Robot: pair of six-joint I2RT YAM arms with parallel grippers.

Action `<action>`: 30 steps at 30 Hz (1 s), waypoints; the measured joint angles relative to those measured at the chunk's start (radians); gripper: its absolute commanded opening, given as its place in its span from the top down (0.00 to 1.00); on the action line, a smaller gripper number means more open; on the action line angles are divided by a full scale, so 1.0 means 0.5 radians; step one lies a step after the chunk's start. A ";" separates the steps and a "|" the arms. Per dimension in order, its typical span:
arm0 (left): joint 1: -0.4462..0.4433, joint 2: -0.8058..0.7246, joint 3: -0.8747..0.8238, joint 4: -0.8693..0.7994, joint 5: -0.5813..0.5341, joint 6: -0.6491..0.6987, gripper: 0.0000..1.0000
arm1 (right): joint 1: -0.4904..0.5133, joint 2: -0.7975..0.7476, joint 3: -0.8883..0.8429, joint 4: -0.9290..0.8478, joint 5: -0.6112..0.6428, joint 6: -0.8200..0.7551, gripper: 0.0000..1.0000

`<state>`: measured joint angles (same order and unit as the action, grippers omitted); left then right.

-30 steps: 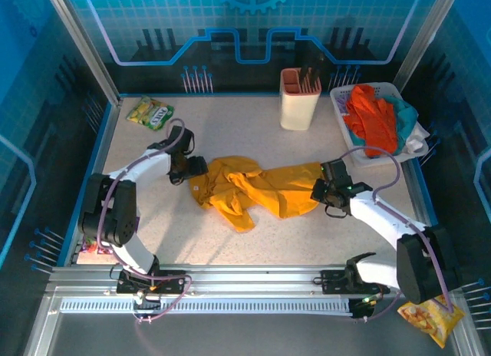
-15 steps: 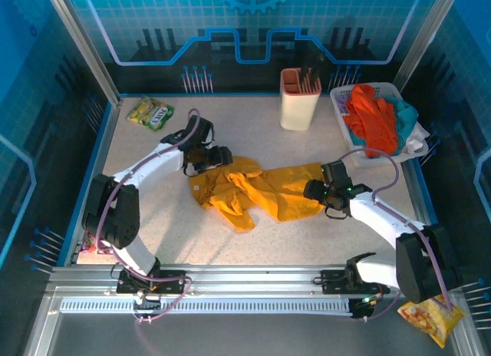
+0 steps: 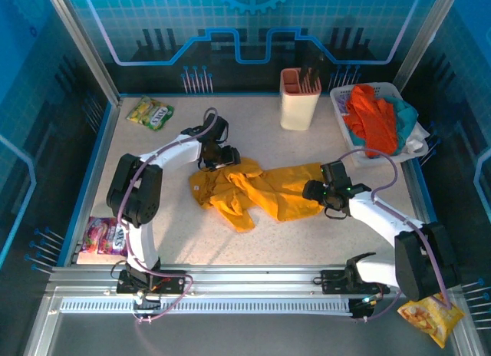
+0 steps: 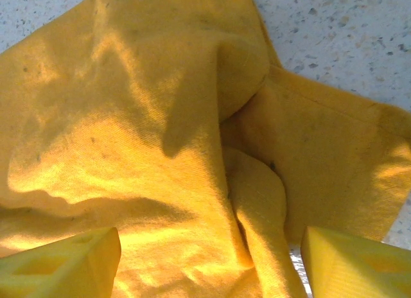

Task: Fold and stack the t-shirts

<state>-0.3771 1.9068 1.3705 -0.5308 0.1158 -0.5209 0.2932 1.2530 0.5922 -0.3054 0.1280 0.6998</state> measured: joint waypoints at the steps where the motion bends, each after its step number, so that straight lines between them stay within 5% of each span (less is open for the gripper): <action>1: 0.000 0.000 0.000 0.002 -0.021 0.001 0.44 | 0.000 0.009 0.001 0.002 -0.009 0.000 0.25; 16: 0.001 0.272 0.133 0.028 -0.098 0.063 0.53 | 0.000 0.153 0.020 0.092 -0.050 -0.017 0.32; 20: 0.009 0.321 0.270 0.023 -0.128 0.110 0.62 | -0.015 0.258 0.079 0.117 -0.064 -0.033 0.49; 26: 0.043 0.426 0.528 -0.005 -0.135 0.163 0.89 | -0.027 0.359 0.136 0.181 -0.079 -0.015 0.79; 30: 0.058 0.506 0.688 -0.075 -0.134 0.179 0.95 | -0.027 0.385 0.179 0.191 -0.080 -0.006 0.93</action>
<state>-0.3481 2.1597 1.7145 -0.5682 0.0490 -0.4316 0.2798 1.4456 0.6819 -0.2100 0.0879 0.6968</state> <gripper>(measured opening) 0.077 0.142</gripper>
